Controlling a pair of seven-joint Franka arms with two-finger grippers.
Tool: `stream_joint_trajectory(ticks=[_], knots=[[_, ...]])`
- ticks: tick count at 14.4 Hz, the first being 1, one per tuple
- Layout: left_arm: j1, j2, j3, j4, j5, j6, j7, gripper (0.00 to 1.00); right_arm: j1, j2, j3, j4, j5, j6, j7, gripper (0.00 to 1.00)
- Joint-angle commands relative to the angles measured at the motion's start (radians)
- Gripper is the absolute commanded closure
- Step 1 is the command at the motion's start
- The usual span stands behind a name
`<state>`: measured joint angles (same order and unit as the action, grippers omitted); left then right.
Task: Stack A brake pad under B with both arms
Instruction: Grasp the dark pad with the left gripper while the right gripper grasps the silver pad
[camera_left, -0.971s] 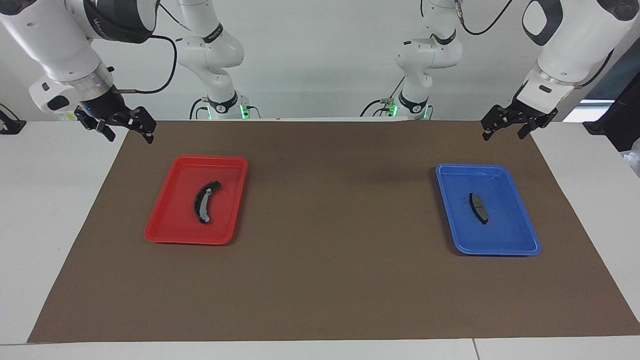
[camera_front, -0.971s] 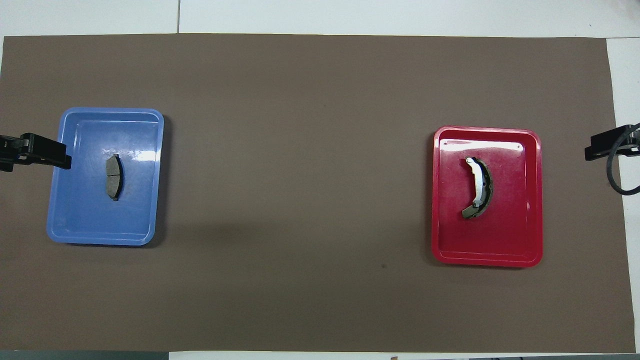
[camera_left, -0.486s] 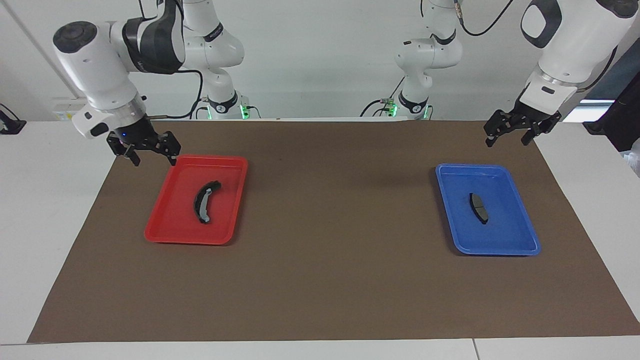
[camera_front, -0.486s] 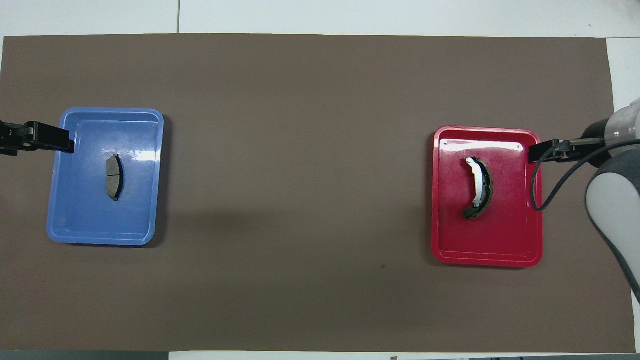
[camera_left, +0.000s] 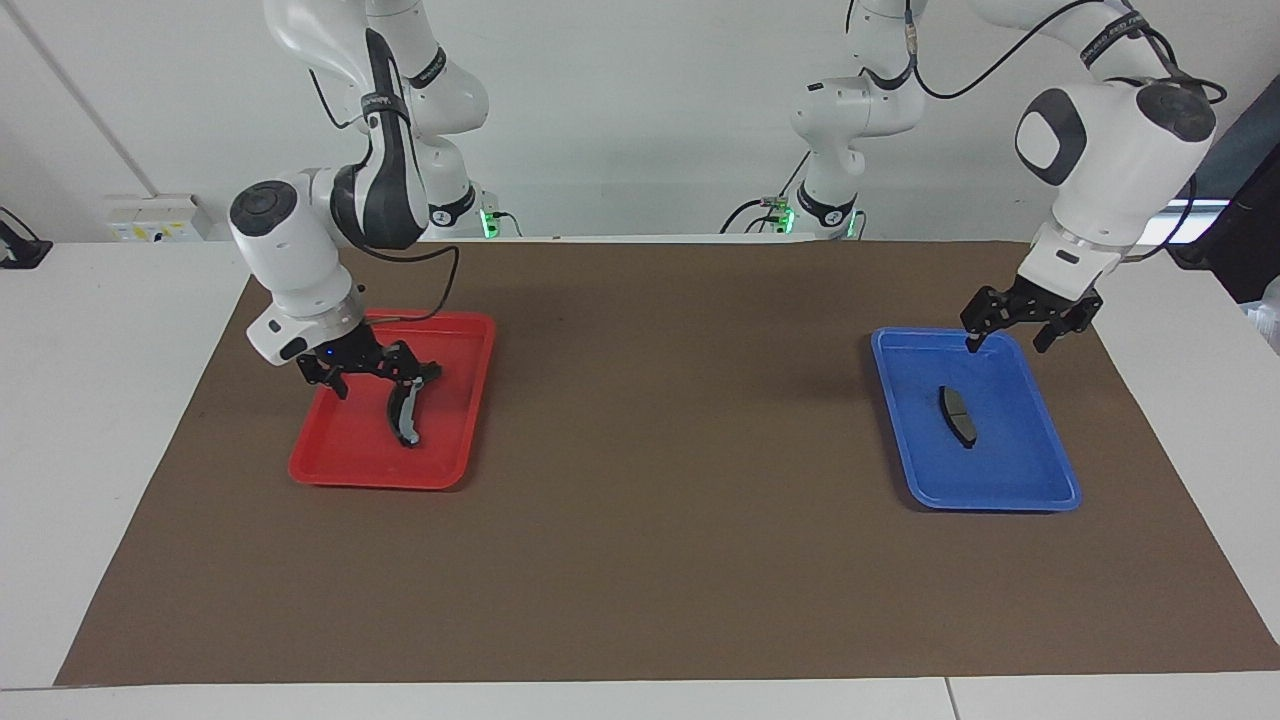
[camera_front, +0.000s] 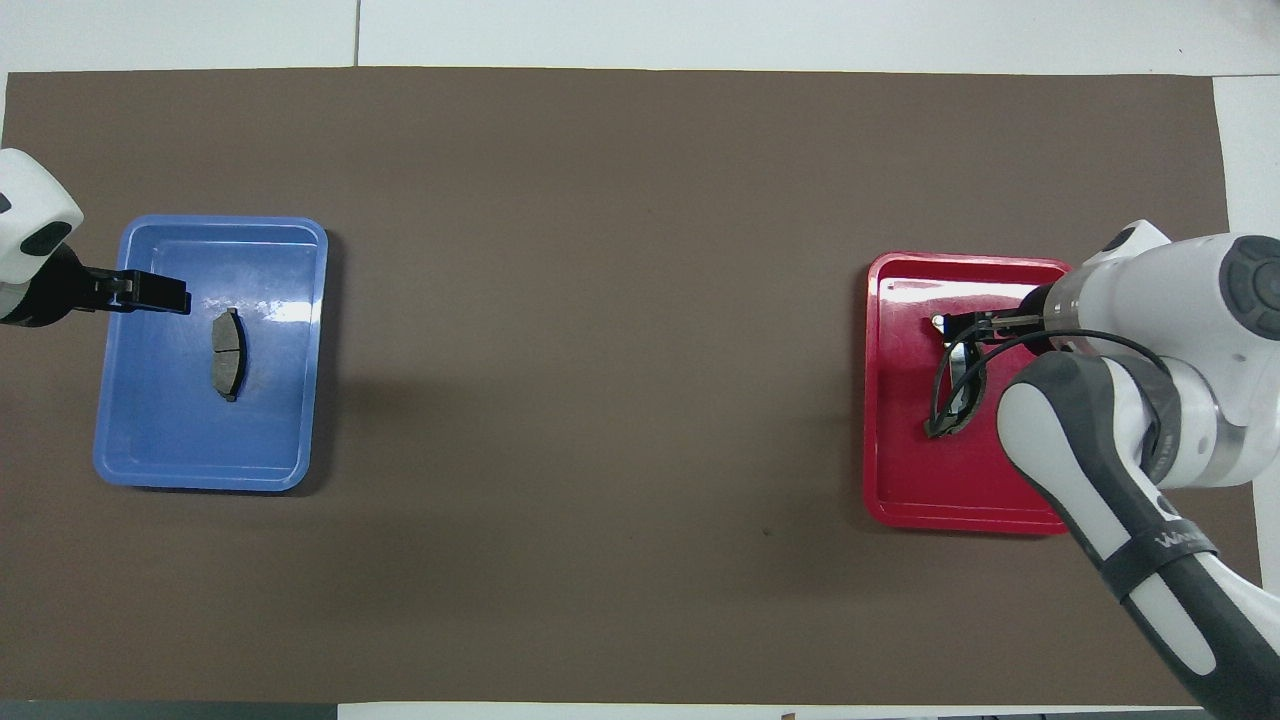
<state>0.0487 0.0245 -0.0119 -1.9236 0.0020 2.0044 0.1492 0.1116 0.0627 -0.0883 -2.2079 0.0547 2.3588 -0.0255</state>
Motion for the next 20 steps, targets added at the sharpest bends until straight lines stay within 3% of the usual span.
stream_joint_trajectory(ticks=[1,7,10,14,18,19,20], knots=[[0.028,0.09,-0.002,-0.011,0.0,0.08,0.033,0.0,0.008,0.009,0.002,-0.038,0.016,0.042,0.001,0.0],[0.043,0.216,-0.002,-0.061,0.0,0.201,0.053,0.01,-0.016,0.078,0.001,-0.056,0.016,0.051,-0.007,0.0],[0.045,0.215,-0.002,-0.155,0.0,0.309,0.053,0.02,-0.016,0.078,0.001,-0.056,0.016,0.025,-0.016,0.12],[0.057,0.198,-0.002,-0.198,0.0,0.306,0.044,0.09,-0.033,0.077,0.001,-0.053,0.016,0.007,-0.083,0.41],[0.057,0.169,-0.002,-0.23,0.0,0.294,0.043,0.17,-0.049,0.075,0.001,-0.046,0.016,-0.026,-0.094,0.89],[0.056,0.16,-0.002,-0.233,0.0,0.292,0.039,0.26,-0.049,0.075,0.001,-0.044,0.016,-0.029,-0.094,0.96],[0.054,0.154,-0.002,-0.236,0.0,0.29,0.035,0.47,-0.05,0.075,0.001,-0.032,0.016,-0.048,-0.096,0.98]])
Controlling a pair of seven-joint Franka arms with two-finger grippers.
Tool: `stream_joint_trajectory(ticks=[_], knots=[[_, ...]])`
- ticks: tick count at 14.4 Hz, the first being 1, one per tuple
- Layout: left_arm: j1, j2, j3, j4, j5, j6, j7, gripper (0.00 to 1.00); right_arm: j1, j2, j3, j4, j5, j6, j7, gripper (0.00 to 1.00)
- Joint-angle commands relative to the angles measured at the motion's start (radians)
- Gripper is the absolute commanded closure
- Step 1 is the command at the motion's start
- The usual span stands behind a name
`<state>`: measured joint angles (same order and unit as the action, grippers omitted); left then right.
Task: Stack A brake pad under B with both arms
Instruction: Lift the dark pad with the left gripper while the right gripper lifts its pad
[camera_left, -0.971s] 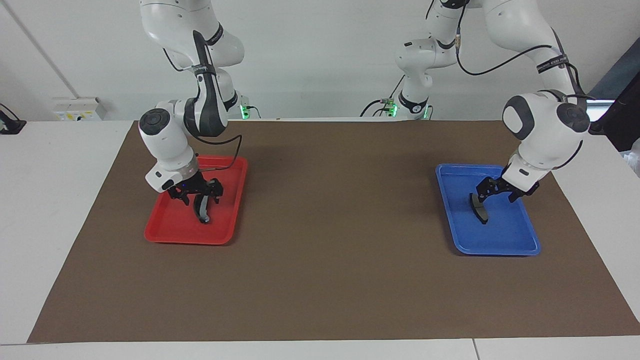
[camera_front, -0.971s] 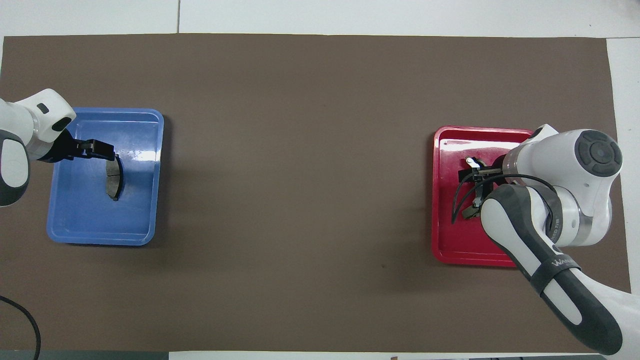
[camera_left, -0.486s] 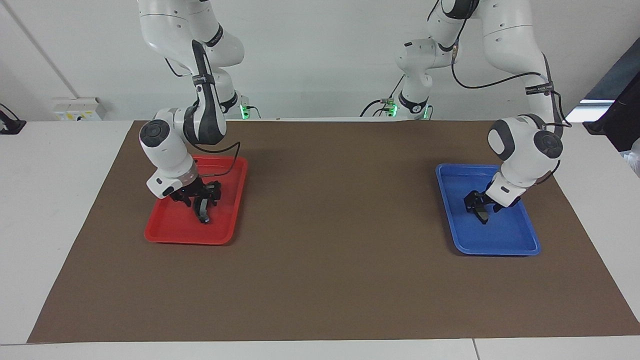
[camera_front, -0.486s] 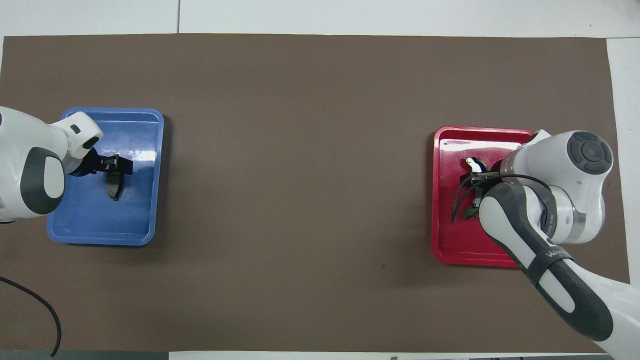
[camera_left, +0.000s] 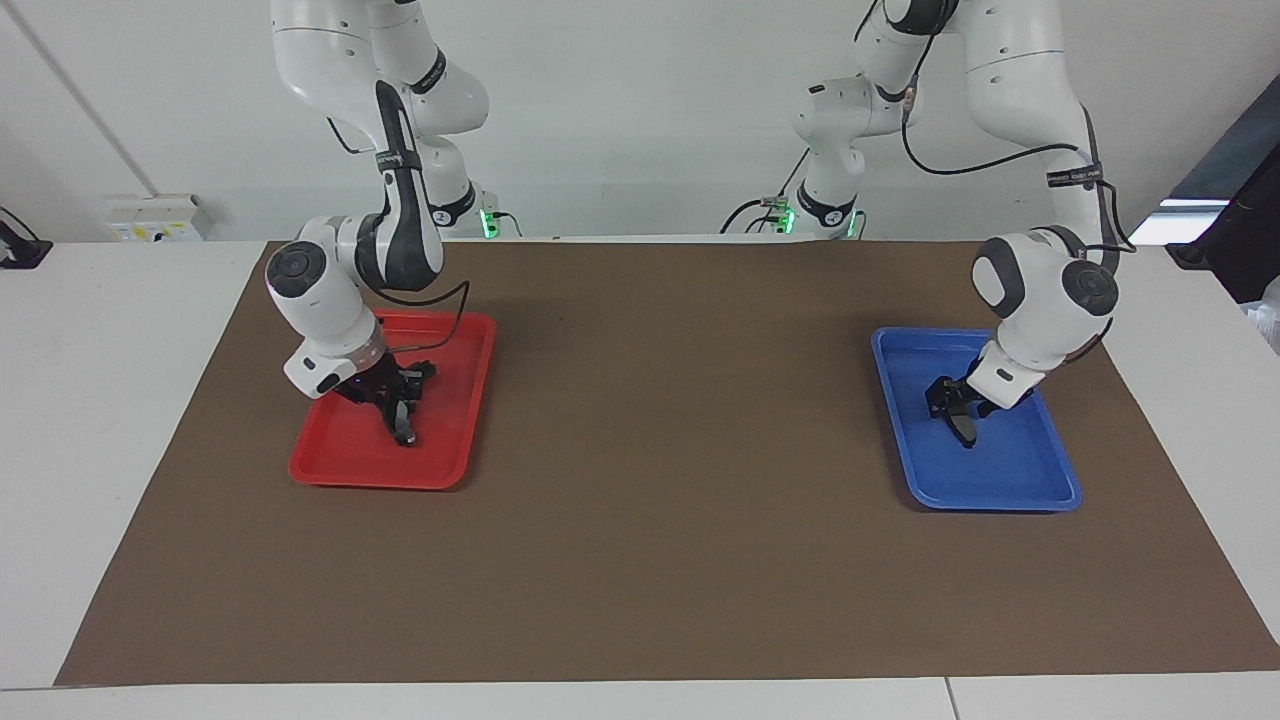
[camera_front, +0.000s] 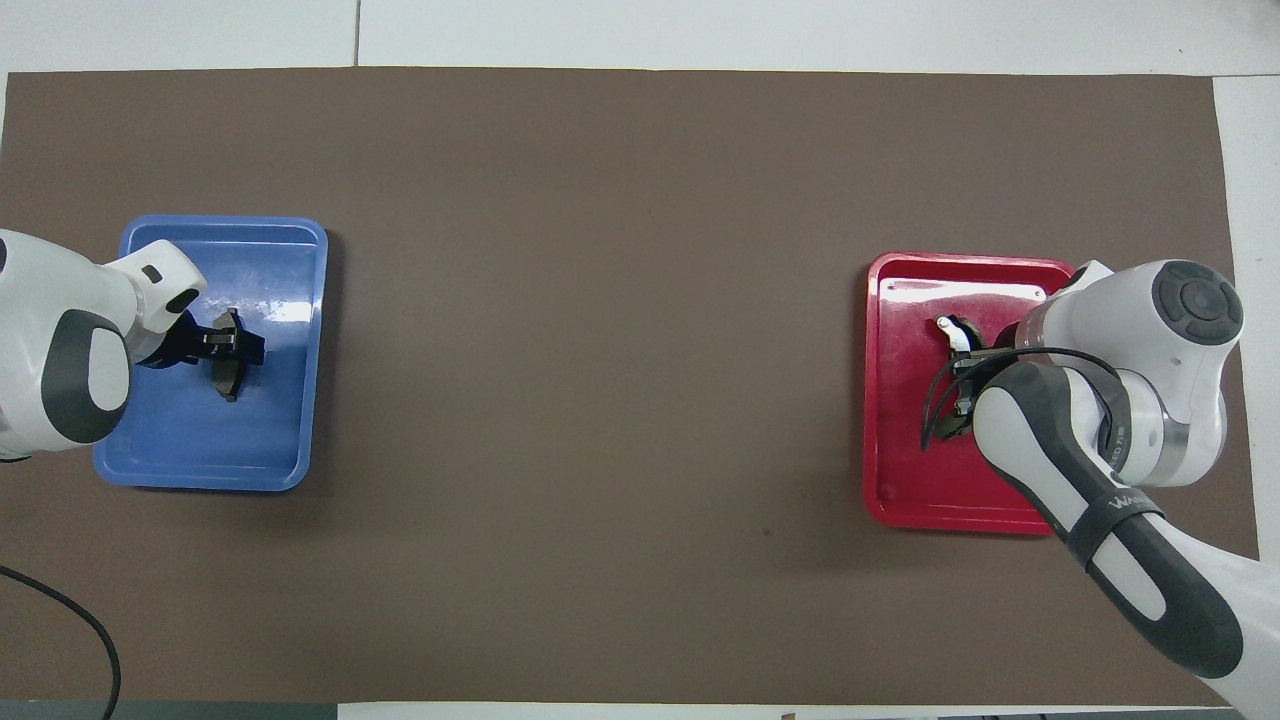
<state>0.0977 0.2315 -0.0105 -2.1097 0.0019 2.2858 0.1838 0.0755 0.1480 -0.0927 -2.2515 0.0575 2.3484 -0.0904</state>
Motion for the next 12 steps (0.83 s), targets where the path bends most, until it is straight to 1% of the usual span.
stream_joint_trajectory(ticks=[1,2,3,7,8,9,11,12], knots=[[0.004,-0.055,-0.003,-0.05,0.0,0.0,0.0,0.64,-0.013,-0.01,0.007,0.038,0.013,-0.069,-0.029,0.98],[0.004,-0.055,-0.003,-0.05,0.0,-0.002,0.002,0.73,-0.01,-0.01,0.007,0.076,0.013,-0.116,-0.028,0.98],[0.005,-0.055,-0.003,-0.05,0.0,-0.002,0.003,0.78,-0.01,-0.01,0.007,0.111,0.012,-0.157,-0.029,0.98],[0.004,-0.054,-0.003,-0.047,0.0,0.001,0.005,0.82,0.0,-0.002,0.007,0.252,0.012,-0.292,-0.031,0.98],[0.002,-0.055,-0.002,-0.043,0.0,0.001,0.006,0.85,0.003,0.008,0.007,0.285,0.012,-0.314,-0.031,0.98],[0.002,-0.063,-0.002,-0.033,0.0,-0.002,0.006,0.89,0.004,0.007,0.007,0.302,0.012,-0.323,-0.031,0.98],[-0.007,-0.098,-0.002,-0.013,0.0,-0.024,0.005,0.91,0.006,-0.002,0.008,0.332,0.011,-0.369,-0.029,0.98],[-0.01,-0.109,-0.003,0.011,0.0,-0.063,0.0,0.91,0.009,-0.008,0.017,0.339,0.012,-0.38,-0.029,0.98]])
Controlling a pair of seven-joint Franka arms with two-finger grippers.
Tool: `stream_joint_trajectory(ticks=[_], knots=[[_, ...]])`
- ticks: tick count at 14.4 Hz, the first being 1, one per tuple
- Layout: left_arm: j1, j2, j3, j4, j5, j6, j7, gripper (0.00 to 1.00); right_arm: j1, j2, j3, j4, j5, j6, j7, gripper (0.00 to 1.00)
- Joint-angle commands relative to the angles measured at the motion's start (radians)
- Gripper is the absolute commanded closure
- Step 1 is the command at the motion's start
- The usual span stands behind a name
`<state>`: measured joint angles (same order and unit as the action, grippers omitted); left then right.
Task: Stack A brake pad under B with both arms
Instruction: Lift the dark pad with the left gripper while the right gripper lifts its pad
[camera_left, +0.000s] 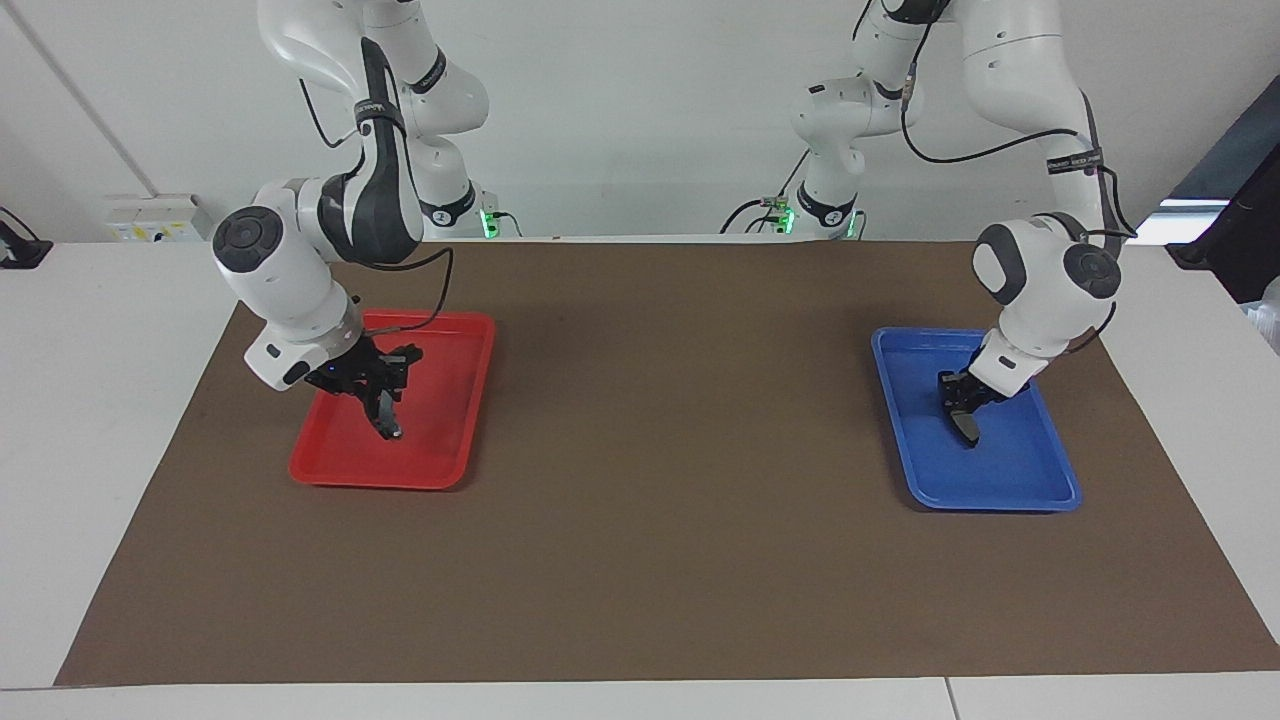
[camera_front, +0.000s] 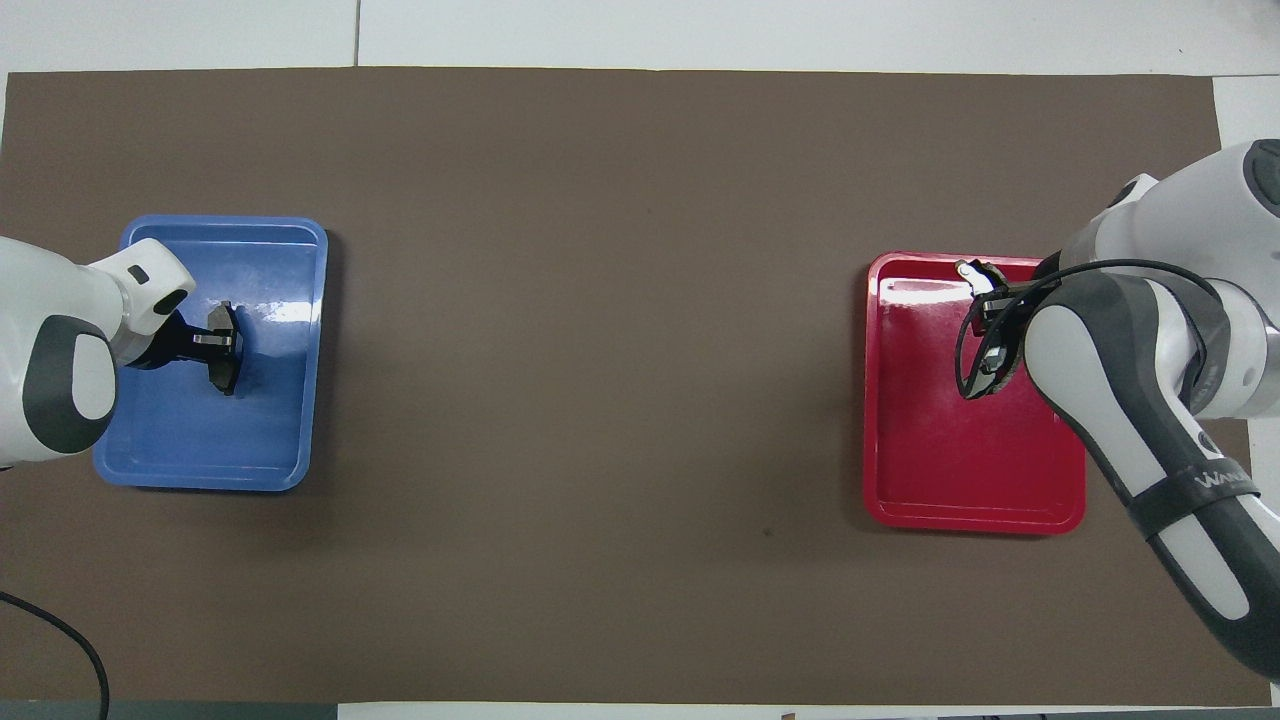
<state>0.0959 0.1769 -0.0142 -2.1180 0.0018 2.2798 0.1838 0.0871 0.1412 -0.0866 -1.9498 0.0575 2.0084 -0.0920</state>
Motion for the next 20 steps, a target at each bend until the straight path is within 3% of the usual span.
stream_joint_trajectory(ticks=[1,6,10,16,20], knots=[[-0.018,-0.059,-0.007,0.048,0.0,-0.1,-0.018,0.91,0.005,-0.011,0.021,0.038,0.012,-0.049,-0.022,0.98],[-0.171,-0.059,-0.009,0.078,0.003,-0.126,-0.171,0.95,0.046,-0.005,0.021,0.095,0.012,-0.108,0.005,0.98],[-0.371,-0.036,-0.009,0.072,0.003,-0.103,-0.429,0.96,0.046,-0.003,0.021,0.097,0.012,-0.105,0.006,0.98],[-0.617,0.07,-0.009,0.096,0.003,-0.017,-0.691,0.96,0.071,0.0,0.022,0.101,0.012,-0.096,0.055,0.98],[-0.688,0.139,-0.01,0.159,0.0,-0.002,-0.748,0.91,0.072,0.0,0.022,0.101,0.012,-0.092,0.072,0.98]])
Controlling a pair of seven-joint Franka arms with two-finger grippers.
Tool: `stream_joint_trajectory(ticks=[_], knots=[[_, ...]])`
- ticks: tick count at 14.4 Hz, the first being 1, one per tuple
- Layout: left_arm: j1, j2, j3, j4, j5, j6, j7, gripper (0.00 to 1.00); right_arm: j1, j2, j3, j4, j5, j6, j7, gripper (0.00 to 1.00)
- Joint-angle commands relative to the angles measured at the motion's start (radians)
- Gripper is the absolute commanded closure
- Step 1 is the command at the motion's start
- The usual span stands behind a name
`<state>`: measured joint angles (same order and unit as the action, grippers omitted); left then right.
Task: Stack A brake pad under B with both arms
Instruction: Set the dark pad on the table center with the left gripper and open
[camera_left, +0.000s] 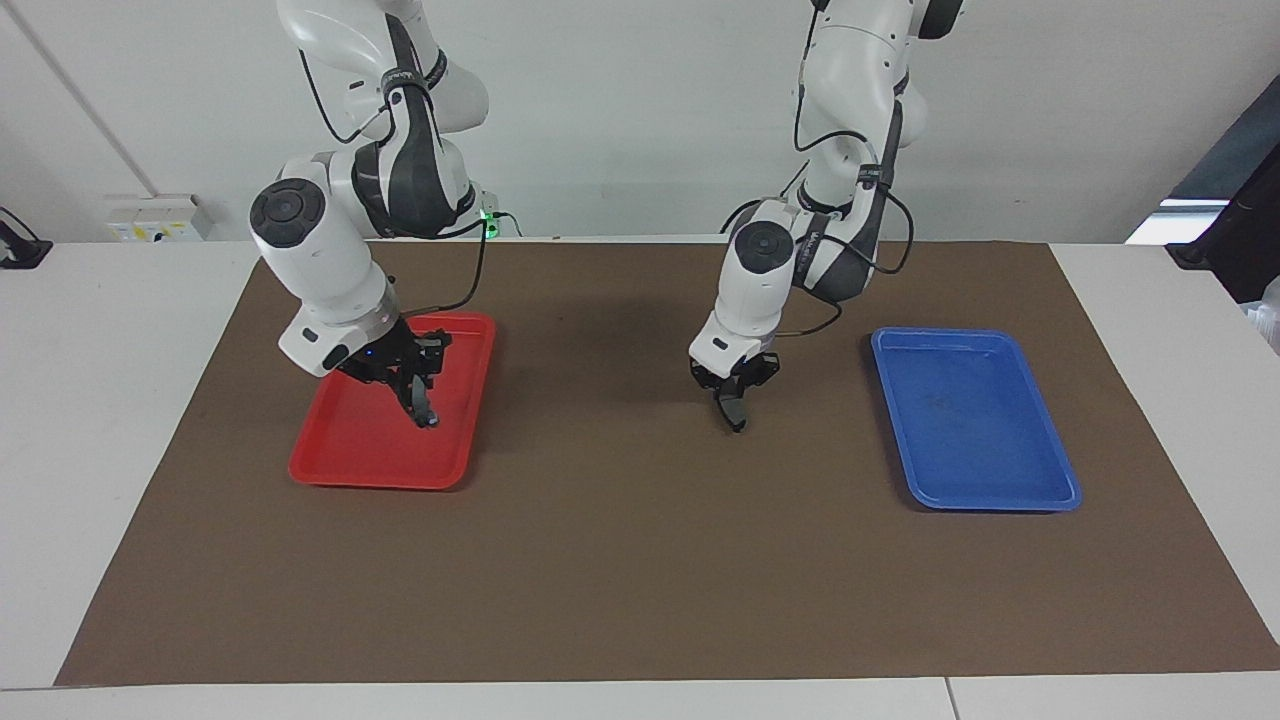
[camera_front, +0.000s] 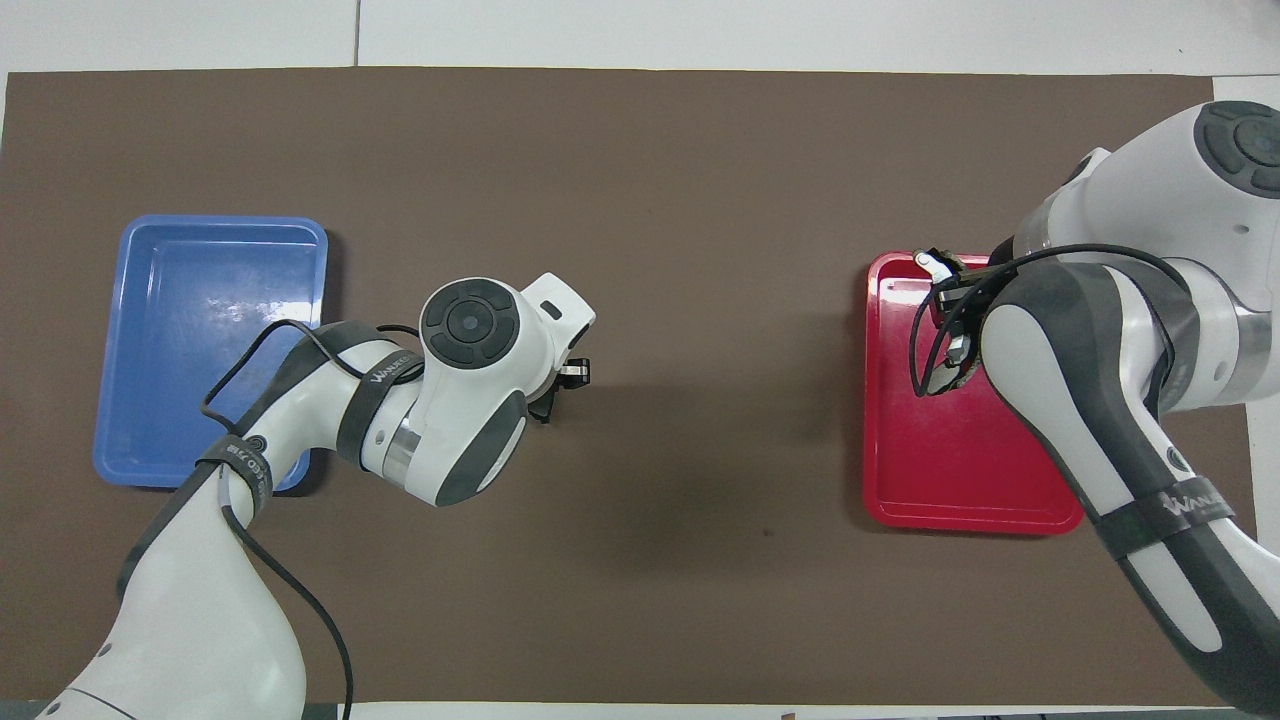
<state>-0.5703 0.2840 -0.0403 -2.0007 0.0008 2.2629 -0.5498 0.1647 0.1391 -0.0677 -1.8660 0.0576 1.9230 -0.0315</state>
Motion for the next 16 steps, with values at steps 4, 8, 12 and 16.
stream_joint_trajectory(ticks=[4,8,12,16], knots=[[-0.04,0.058,0.014,0.033,-0.001,0.066,-0.01,0.59,-0.005,0.002,0.003,0.018,0.011,-0.006,0.013,0.98],[-0.039,0.043,0.016,0.034,-0.001,0.053,-0.007,0.02,-0.004,0.002,0.003,0.016,0.011,-0.004,0.021,0.98],[0.047,-0.04,0.019,0.025,-0.001,0.035,0.03,0.02,0.039,0.005,0.003,0.014,0.011,0.025,0.051,0.98],[0.193,-0.14,0.02,0.026,-0.001,-0.106,0.203,0.02,0.168,0.022,0.003,0.059,0.013,0.031,0.195,0.99]])
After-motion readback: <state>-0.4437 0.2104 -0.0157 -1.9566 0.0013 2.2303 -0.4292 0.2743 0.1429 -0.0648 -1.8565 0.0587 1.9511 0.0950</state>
